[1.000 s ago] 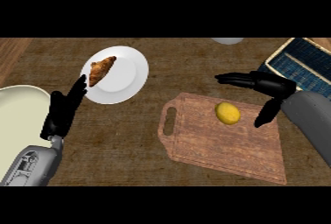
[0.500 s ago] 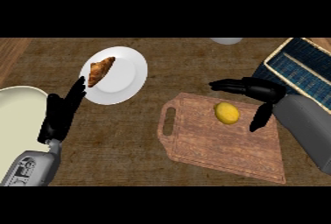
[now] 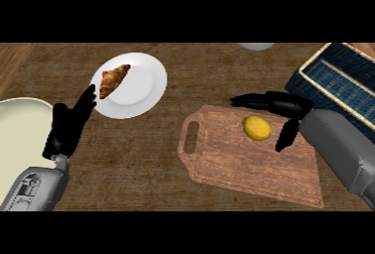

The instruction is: Pick the lemon from the cutting board and place it in the basket

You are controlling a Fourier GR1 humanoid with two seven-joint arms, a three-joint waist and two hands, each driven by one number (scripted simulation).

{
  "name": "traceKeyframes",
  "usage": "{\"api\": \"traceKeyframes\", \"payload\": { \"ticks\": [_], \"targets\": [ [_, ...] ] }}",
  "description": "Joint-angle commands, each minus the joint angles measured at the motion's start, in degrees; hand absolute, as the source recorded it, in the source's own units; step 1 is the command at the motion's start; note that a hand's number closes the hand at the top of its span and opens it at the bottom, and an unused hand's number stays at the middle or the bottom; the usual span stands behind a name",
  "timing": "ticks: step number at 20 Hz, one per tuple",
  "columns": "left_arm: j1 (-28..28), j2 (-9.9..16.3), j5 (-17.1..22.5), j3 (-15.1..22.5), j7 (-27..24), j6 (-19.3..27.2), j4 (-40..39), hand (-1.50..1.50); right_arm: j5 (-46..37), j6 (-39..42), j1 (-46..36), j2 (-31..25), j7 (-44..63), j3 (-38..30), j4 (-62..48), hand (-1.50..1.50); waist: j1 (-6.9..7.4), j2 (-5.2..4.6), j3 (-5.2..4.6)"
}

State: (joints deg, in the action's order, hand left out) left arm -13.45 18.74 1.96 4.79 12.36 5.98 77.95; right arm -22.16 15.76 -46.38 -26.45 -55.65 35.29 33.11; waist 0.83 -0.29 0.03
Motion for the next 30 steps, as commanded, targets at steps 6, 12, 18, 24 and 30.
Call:
{"api": "traceKeyframes", "payload": {
  "ticks": [6, 12, 18, 24, 30],
  "targets": [
    [-1.6, -1.2, -0.7, -2.2, -4.7, -1.9, -6.8, 0.00, -4.0, 2.5, 0.1, 1.5, -7.3, 0.5, -1.2, 1.50, -0.49, -0.01, -0.03],
    [-0.5, -0.3, -0.1, -3.2, -1.0, -2.7, -1.6, 0.00, -5.3, -7.2, 2.8, 3.0, -9.4, -1.7, 0.9, 1.50, -0.41, 0.17, 0.00],
    [0.9, -0.7, -1.5, -3.1, 0.6, -1.2, -0.5, 0.00, -12.2, -14.0, 5.9, 1.5, 11.7, 1.3, 8.6, 1.50, -3.02, 1.31, -0.20],
    [4.0, 0.5, -1.8, -4.3, 1.3, -0.3, 0.5, 0.00, -20.1, -17.6, 9.7, -4.5, 29.3, 4.6, 16.5, 1.50, -5.79, 2.61, -0.35],
    [5.5, -0.4, -1.6, -4.7, 0.1, 0.3, 1.2, 0.00, -16.4, -14.4, 17.7, -9.3, 38.1, 1.9, 41.2, 1.50, -6.02, 2.12, -0.25]
  ]
}}
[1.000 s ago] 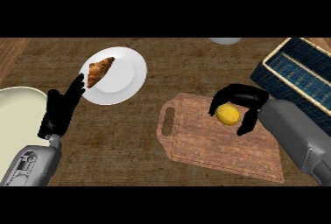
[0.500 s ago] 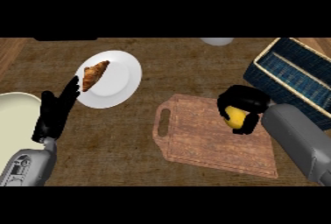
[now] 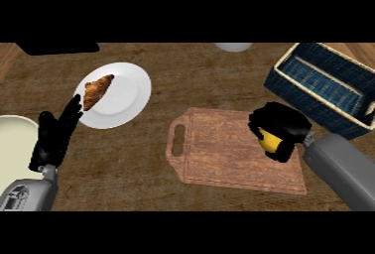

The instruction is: Pick the lemon from the cutting board and place it in the basket

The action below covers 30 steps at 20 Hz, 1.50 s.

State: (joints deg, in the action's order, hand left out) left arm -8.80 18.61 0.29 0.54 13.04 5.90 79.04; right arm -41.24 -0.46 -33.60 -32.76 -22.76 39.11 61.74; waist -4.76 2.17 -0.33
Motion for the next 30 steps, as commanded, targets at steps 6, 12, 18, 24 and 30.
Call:
{"api": "traceKeyframes", "payload": {
  "ticks": [6, 12, 18, 24, 30],
  "targets": [
    [2.5, 0.1, 0.6, -0.9, -0.4, -0.3, 1.2, 0.00, 19.3, 12.5, 10.5, -6.0, 10.4, -10.7, 29.7, 1.50, -0.73, -0.25, 0.11],
    [4.0, 0.4, 0.3, -0.9, -1.9, -0.5, 1.7, 0.00, 37.0, 16.3, 13.1, -5.4, 22.3, -22.4, 45.2, 1.50, -1.21, -0.08, 0.08],
    [1.9, 1.0, -0.1, -0.6, -0.7, -1.1, 2.3, 0.00, 54.3, 19.2, 9.7, -12.2, 39.3, -37.8, 57.6, 1.50, 0.42, -0.74, 0.11],
    [-0.9, -1.7, -1.2, 1.8, 1.9, -0.5, 2.1, 0.00, 72.7, 18.6, -0.9, -20.2, 58.8, -49.5, 58.2, 1.50, 2.90, -1.47, 0.18],
    [-3.0, -3.0, -1.7, 2.1, 0.2, -1.1, 0.5, 0.00, 76.4, 21.8, -14.3, -30.3, 66.3, -52.9, 44.9, 1.50, 4.86, -2.08, 0.21]
  ]
}}
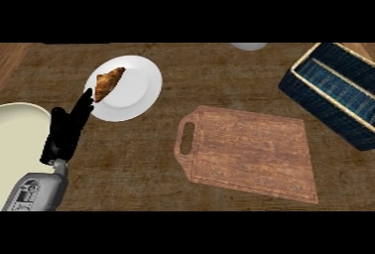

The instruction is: Pick the lemon from the cutting board and place it in the basket

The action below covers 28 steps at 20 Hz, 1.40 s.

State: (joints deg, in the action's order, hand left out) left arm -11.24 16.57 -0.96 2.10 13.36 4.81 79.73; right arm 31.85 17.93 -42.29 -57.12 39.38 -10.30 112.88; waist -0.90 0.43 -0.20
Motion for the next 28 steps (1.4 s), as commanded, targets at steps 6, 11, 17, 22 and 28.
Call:
{"api": "traceKeyframes", "payload": {
  "ticks": [6, 11, 17, 22, 28],
  "targets": [
    [-3.7, 0.7, 0.6, -0.2, 3.3, -2.1, 1.2, 0.00, -14.0, 11.9, -8.5, -13.0, -2.1, 2.9, -11.8, 1.50, 2.55, -0.83, 0.08],
    [-1.0, 0.4, -0.9, -0.7, -1.7, -1.7, -1.1, 0.00, -24.5, 16.3, -7.7, -11.4, -13.0, 6.0, -23.2, 1.50, 2.30, -0.89, 0.15],
    [-3.1, -0.7, -1.1, 0.0, -0.2, -2.1, -1.4, 0.00, -38.1, 14.3, -10.4, -10.4, -30.3, 7.5, -39.9, 1.50, 2.99, -1.07, 0.19],
    [-1.1, -1.1, -0.9, -0.4, -0.8, -2.2, -0.8, 0.00, -44.3, 12.3, -7.9, -10.0, -47.7, 8.2, -49.9, 1.50, 2.77, -1.00, 0.25],
    [-0.3, -1.2, -2.3, -0.1, -0.7, -2.1, 0.7, 0.00, -50.9, 11.5, -11.5, -6.0, -55.8, 11.2, -60.3, 1.50, 2.59, -0.78, 0.20]
  ]
}}
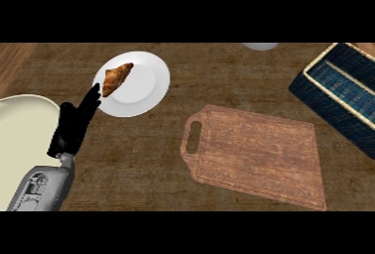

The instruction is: Pick the lemon from the cutting board and place it in the basket

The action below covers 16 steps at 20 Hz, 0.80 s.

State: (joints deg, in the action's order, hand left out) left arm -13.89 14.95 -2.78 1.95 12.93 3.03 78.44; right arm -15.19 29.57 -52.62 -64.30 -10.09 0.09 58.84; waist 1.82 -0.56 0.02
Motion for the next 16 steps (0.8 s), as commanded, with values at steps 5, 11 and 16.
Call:
{"api": "traceKeyframes", "payload": {
  "ticks": [5, 11, 16],
  "targets": [
    [0.9, -0.6, -1.1, -0.3, 0.1, 0.1, 0.9, 0.00, -10.4, -4.0, -2.4, 4.3, -13.1, 2.8, -14.9, 1.50, -0.20, 0.15, 0.00],
    [-0.8, -0.8, -0.4, -1.1, -0.4, -1.0, -1.1, 0.00, -8.3, -0.6, -5.1, 9.9, -10.0, 0.6, -25.2, -1.50, -0.06, 0.03, 0.00],
    [-0.8, -0.5, -1.0, -2.1, -1.4, -1.0, -2.3, 0.00, -8.9, -2.8, -8.0, 13.3, -11.8, -1.6, -30.4, -1.50, -0.20, 0.03, 0.00]
  ]
}}
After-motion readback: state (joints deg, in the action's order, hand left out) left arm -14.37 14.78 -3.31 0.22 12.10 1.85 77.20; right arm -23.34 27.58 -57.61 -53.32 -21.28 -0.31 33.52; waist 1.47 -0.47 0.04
